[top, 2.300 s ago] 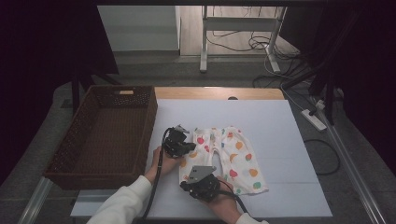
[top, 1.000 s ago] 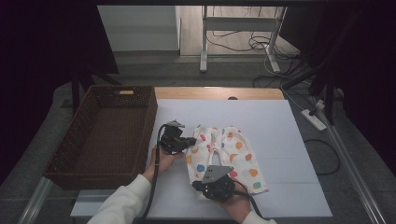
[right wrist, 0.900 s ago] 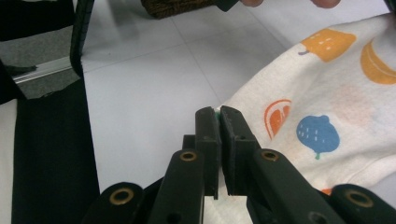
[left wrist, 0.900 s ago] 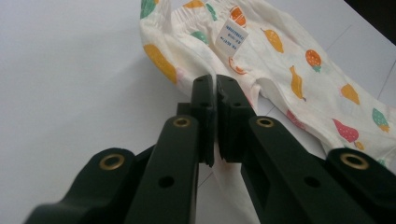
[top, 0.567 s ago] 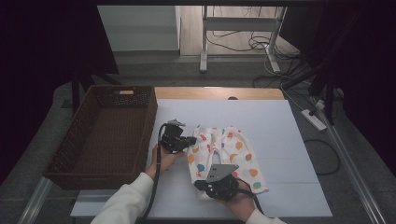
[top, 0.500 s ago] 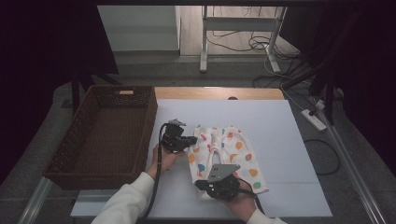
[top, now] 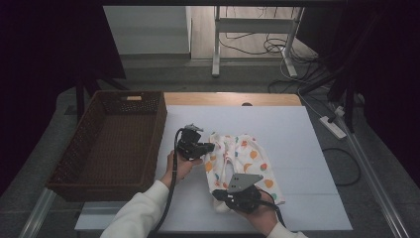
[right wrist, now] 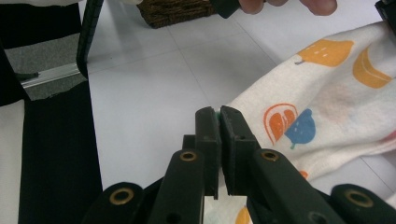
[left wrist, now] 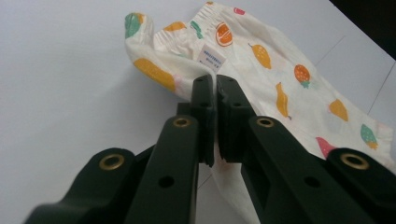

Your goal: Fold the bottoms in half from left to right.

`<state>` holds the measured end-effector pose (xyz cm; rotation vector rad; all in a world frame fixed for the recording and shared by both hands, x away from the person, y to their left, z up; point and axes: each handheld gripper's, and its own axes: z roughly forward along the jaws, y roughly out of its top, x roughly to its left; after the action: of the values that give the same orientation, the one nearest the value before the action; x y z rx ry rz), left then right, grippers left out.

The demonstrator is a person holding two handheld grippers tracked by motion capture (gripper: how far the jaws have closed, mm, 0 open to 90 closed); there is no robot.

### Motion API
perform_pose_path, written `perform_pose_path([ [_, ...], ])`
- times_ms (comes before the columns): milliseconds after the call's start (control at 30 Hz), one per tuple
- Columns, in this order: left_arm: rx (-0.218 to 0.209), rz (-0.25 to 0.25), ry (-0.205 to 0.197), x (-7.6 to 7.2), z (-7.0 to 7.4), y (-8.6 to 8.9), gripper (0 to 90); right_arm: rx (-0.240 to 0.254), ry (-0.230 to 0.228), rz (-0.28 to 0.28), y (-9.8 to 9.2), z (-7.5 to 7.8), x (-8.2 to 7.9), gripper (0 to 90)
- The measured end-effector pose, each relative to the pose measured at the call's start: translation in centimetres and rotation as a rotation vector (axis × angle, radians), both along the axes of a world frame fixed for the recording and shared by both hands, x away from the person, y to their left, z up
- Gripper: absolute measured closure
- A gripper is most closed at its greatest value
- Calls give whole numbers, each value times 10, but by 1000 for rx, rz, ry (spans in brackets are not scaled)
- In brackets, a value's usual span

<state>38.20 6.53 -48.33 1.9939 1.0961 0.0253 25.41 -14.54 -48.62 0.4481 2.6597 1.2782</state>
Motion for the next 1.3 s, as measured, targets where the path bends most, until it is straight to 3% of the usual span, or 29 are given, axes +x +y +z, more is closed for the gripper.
perform_pose_path([
  [1300,-10,-37,-9,3,10,-27,856,43,-11,-102,-37,12,-6,859],
])
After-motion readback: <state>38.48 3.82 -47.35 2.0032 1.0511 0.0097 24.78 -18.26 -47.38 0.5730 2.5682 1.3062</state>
